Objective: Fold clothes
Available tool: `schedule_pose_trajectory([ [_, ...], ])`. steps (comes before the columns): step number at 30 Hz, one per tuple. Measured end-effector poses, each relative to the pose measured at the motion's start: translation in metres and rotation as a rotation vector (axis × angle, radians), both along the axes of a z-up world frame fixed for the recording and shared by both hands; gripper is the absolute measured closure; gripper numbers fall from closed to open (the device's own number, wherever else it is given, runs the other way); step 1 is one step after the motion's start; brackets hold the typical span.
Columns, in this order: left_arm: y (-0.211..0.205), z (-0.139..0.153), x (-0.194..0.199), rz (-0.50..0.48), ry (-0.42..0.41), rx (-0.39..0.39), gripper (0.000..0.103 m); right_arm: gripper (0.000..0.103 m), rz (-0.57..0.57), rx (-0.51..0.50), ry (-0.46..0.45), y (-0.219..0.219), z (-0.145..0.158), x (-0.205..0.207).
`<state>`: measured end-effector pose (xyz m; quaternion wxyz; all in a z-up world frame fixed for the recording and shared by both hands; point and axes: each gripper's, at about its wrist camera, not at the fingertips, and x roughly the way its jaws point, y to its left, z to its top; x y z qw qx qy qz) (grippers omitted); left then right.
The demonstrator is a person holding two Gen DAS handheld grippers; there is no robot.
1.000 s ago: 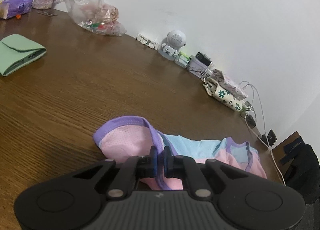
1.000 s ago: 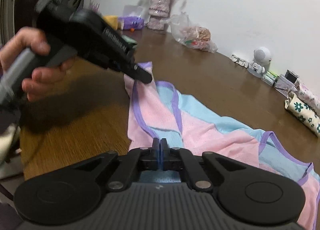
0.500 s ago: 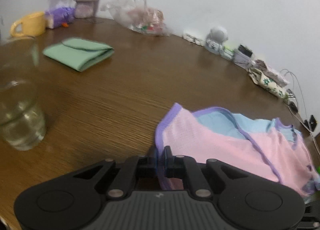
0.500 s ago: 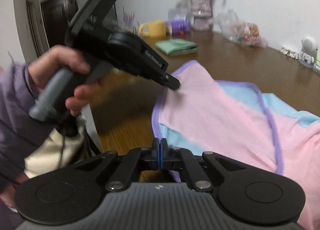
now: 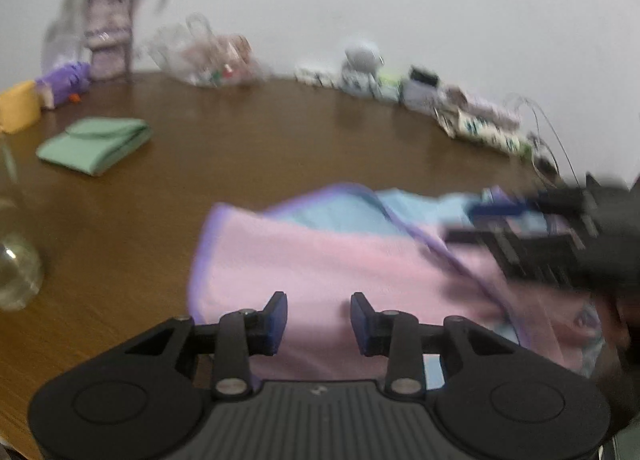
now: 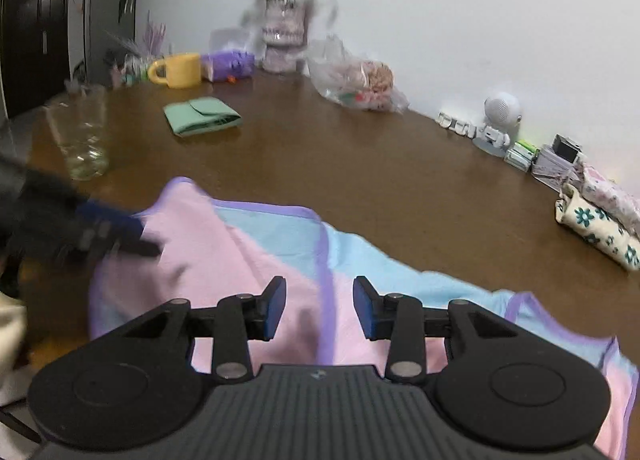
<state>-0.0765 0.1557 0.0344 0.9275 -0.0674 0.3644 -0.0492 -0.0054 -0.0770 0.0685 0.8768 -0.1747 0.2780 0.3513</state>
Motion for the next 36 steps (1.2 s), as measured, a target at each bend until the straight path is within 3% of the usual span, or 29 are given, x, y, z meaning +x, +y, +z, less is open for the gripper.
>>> schedule_pose_trajectory([
  [5,-0.007,-0.006,-0.01,-0.004,-0.009,0.026,0.07,0.065,0.003,-0.072,0.044,0.04,-0.022,0.043],
  [7,-0.007,-0.008,-0.014,-0.009,-0.017,0.042,0.07,0.072,-0.008,-0.09,0.054,0.052,-0.029,0.057],
  [9,-0.008,-0.01,-0.016,-0.007,-0.024,0.059,0.07,0.098,-0.042,-0.086,0.051,0.054,-0.03,0.068],
  [17,-0.01,-0.009,-0.015,-0.019,-0.025,0.125,0.07,0.1,-0.2,-0.039,0.025,0.048,-0.028,0.116],
  [22,-0.004,-0.007,-0.014,0.015,-0.013,0.113,0.068,0.092,-0.213,-0.011,0.024,0.038,-0.02,0.126],
  [23,-0.003,-0.005,-0.015,0.014,-0.018,0.097,0.066,0.083,-0.205,0.002,0.032,0.034,-0.017,0.123],
  [24,-0.005,-0.003,-0.017,0.002,-0.032,0.086,0.062,0.065,-0.186,0.018,0.046,0.03,-0.013,0.118],
  [26,-0.011,-0.001,-0.016,-0.029,-0.052,0.076,0.056,0.056,-0.157,0.049,0.08,0.022,-0.008,0.109],
  [31,-0.018,0.007,0.016,-0.112,-0.071,0.115,0.056,0.055,-0.163,0.106,0.147,0.0,-0.004,0.076],
  [36,-0.003,0.013,0.074,-0.12,-0.032,0.178,0.055,0.053,-0.131,0.082,0.124,-0.017,-0.006,0.009],
])
